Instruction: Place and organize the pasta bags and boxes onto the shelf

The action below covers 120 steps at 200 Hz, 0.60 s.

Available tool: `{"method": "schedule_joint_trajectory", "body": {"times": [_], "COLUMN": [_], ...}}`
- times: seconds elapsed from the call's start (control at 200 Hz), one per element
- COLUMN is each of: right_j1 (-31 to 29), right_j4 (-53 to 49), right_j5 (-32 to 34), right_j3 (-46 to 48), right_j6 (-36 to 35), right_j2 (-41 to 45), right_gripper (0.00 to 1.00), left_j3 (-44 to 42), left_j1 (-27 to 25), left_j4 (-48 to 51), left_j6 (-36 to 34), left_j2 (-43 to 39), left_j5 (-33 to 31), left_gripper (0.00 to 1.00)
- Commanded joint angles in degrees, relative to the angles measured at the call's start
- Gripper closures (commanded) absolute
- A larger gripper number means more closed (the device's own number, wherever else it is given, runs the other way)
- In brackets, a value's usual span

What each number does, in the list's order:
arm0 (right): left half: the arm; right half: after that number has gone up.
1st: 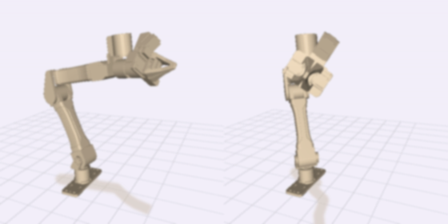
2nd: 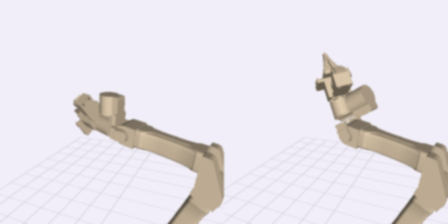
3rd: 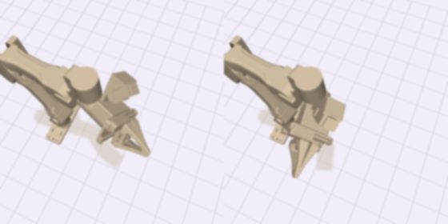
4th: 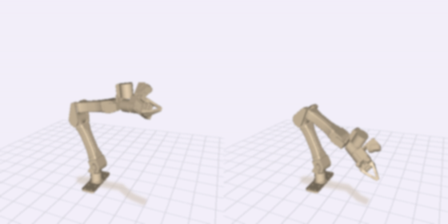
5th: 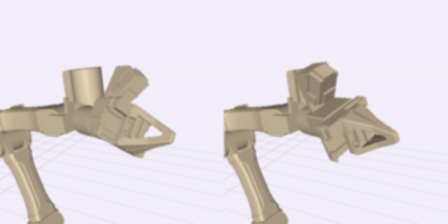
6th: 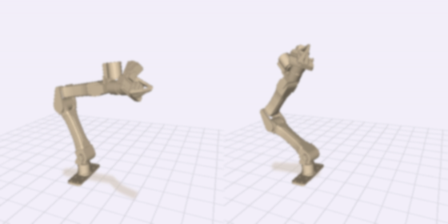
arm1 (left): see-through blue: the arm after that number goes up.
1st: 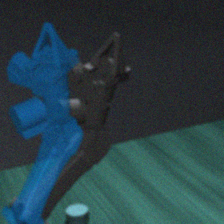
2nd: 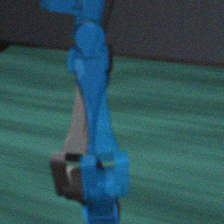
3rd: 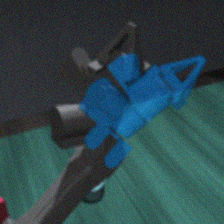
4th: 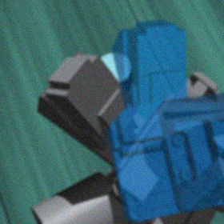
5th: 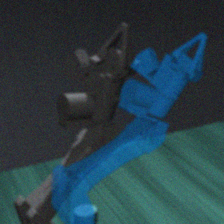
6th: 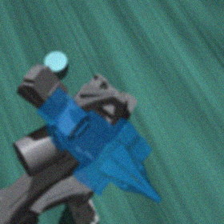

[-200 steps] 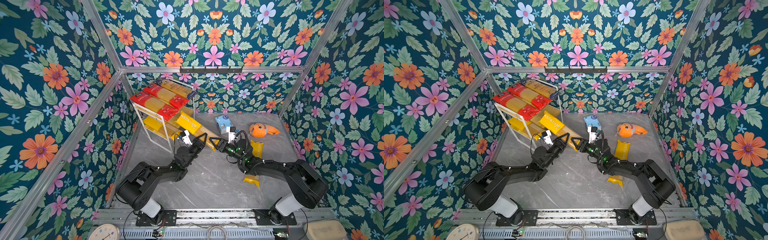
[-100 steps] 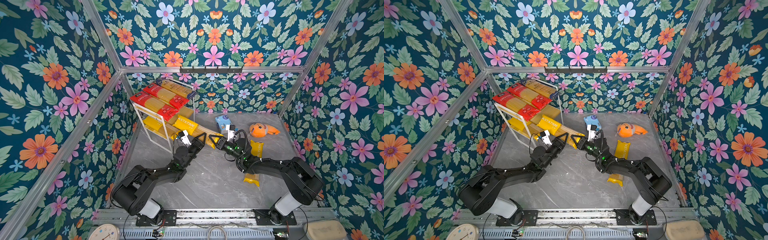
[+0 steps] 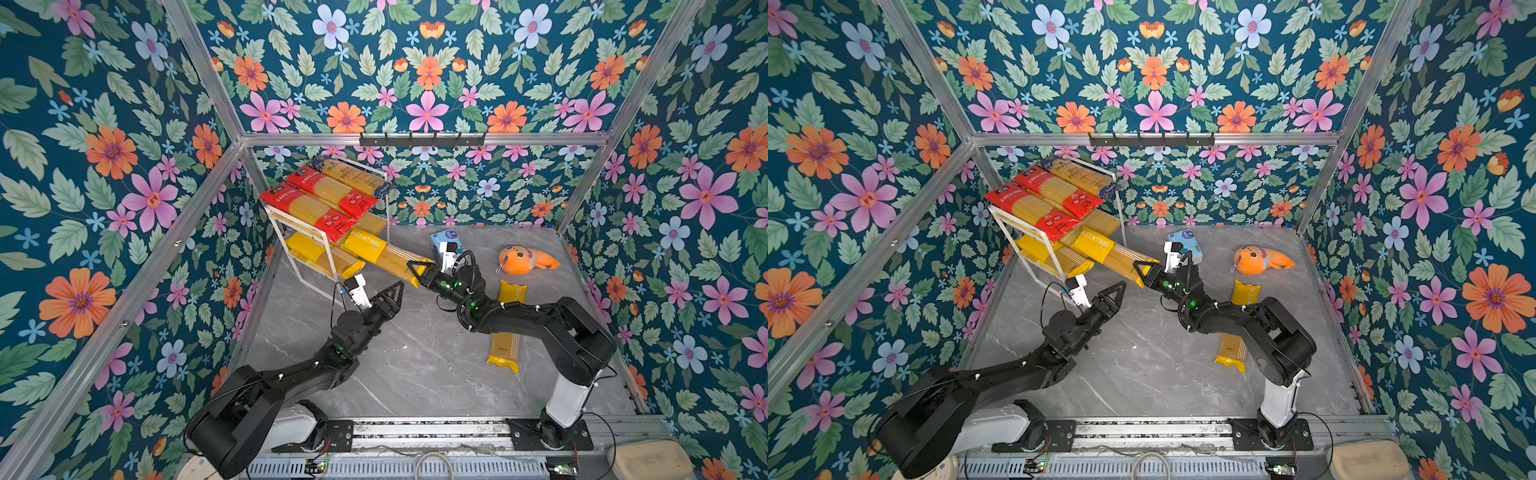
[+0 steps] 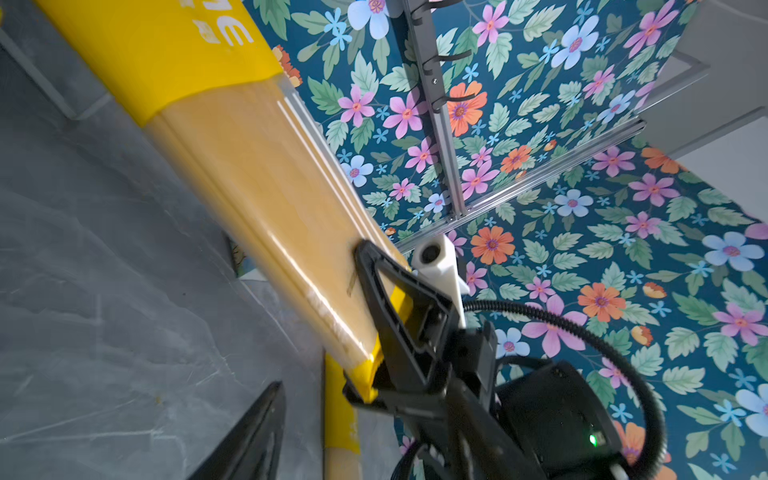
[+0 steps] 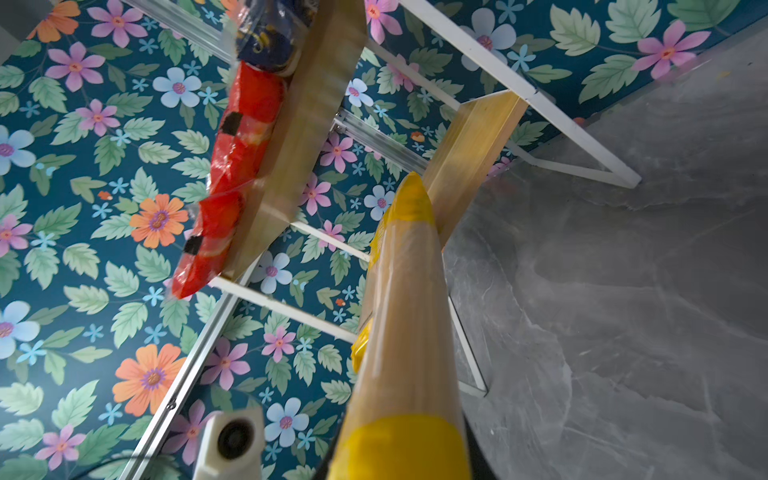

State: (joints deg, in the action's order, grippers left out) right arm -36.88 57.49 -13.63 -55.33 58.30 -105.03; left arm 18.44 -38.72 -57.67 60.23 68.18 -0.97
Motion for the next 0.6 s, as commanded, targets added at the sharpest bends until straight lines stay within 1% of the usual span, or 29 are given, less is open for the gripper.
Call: {"method": "schedule_joint_trajectory", "body": {"times": [0.0, 0.145, 0.305, 0.43, 0.475, 0.595], "right_j1": [0.0, 0.0, -0.5, -1.5, -1.8, -2.9], "right_j4": [7.9, 6.5, 4.2, 0.7, -2.4, -5.8], "right_j5": [1.5, 3.7, 6.7, 8.0, 8.3, 7.3], "right_j3": [-3.9, -11.1, -17.9, -22.7, -24.5, -28.9], "right_j6": [2.2, 5.2, 9.1, 10.2, 11.0, 13.0], "right_j2": [-2.2, -8.5, -15.0, -18.4, -19.9, -23.1], "right_gripper": [0.93, 0.92, 0.88, 0.84, 0.83, 0.82], "left_j3": [-1.7, -3.8, -4.7, -5.4, -5.4, -5.1], "left_j1": [-0.1, -0.6, -1.2, -1.4, -1.4, -1.4], "left_j4": [9.4, 19.9, 28.8, 31.5, 32.1, 32.4], "left_j6": [-4.0, -5.5, -6.2, -6.1, -6.0, -6.0], "left_j2": [-4.4, -10.4, -14.2, -15.4, -15.3, -13.9], "left_j5": [-3.5, -6.0, -8.9, -10.5, -10.6, -10.3], "left_gripper": [0.36, 0.36, 0.36, 0.36, 0.36, 0.36]}}
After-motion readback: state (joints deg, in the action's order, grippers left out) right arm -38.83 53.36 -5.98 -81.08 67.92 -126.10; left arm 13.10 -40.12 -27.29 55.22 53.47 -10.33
